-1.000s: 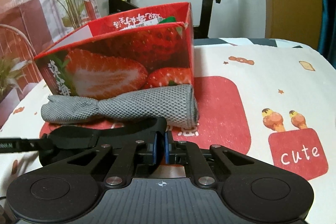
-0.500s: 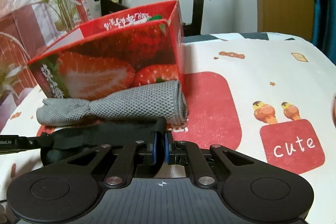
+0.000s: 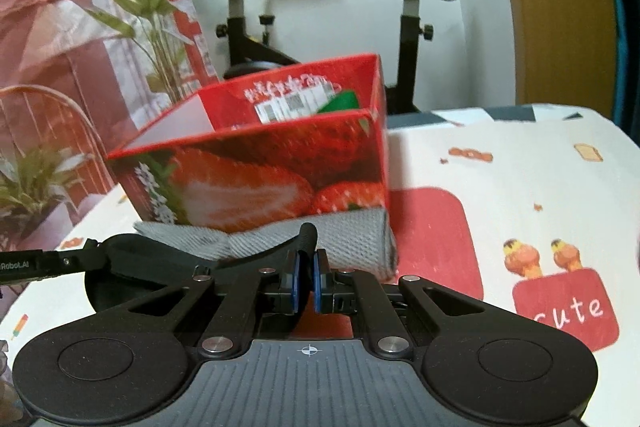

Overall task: Organize soft objects
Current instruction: 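Lift the black eye mask with both tools over the red box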

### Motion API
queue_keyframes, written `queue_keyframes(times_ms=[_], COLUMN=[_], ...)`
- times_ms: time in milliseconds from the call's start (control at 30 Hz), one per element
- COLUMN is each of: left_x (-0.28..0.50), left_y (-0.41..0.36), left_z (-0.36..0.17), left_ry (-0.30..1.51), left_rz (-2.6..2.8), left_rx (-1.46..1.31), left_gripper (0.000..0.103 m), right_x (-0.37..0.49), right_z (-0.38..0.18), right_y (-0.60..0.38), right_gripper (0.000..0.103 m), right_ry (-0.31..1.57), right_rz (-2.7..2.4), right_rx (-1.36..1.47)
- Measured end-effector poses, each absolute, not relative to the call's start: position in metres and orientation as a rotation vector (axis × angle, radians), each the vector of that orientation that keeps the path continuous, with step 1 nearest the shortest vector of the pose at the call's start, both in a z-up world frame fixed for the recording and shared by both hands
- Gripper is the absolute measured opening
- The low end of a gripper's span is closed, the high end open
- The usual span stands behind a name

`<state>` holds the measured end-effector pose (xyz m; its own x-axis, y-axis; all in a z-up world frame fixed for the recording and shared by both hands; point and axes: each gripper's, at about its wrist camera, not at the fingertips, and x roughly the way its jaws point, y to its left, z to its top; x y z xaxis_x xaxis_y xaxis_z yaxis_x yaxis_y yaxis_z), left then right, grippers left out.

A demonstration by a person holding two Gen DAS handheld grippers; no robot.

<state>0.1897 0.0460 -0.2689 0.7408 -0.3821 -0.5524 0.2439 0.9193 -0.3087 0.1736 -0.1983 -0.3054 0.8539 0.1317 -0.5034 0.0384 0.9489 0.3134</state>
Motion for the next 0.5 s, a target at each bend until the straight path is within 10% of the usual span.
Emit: queue_keyframes(times_ms=[500], left_x=[0.211], left_y=[0.043], left_z=[-0.177], left_ry=[0.401], left_rz=[-0.373], left_rx=[-0.114], left_gripper=[0.007], right_x=[0.199], right_z=[-0.223], right_y=[-0.203], right_gripper=[0.006], right_ry=[0.368], right_rz=[0.099], right_rx=[0.248])
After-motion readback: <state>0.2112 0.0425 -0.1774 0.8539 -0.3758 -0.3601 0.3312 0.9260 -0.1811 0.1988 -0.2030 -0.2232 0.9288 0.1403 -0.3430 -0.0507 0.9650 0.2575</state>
